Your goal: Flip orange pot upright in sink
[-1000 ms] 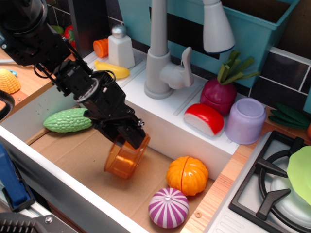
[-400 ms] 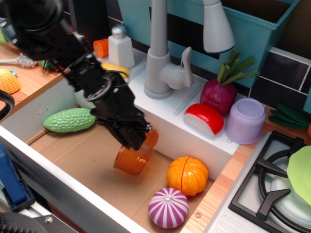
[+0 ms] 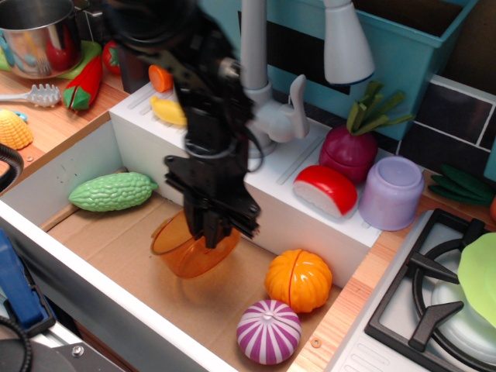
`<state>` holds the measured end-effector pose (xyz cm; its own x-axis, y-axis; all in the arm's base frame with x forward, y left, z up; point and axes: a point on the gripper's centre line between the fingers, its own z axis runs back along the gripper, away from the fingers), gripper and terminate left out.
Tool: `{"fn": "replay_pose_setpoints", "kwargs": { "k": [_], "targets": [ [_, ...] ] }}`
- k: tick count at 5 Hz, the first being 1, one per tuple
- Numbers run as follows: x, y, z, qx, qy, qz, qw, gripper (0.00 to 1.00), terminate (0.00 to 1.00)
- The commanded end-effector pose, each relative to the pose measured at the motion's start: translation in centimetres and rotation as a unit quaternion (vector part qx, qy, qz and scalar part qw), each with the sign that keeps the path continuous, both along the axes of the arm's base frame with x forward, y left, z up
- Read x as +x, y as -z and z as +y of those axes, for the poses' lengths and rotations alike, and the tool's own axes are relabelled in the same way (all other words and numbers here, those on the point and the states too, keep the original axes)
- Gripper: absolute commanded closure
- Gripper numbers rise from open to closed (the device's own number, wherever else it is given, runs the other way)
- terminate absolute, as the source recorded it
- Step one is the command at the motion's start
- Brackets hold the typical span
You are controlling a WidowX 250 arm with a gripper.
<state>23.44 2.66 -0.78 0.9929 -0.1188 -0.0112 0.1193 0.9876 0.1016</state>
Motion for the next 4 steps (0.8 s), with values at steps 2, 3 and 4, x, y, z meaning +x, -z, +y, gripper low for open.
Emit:
{"fn": "replay_pose_setpoints", "kwargs": {
  "k": [2,3,4],
  "targets": [
    [0.28,-0.84,0.0,0.012,-0.021,-0.058,0.998,0.0,0.0],
    [0.28,-0.84,0.0,0.012,-0.021,-0.058,0.998,0.0,0.0],
    [0.28,-0.84,0.0,0.012,-0.021,-0.058,0.998,0.0,1.0]
  ]
}}
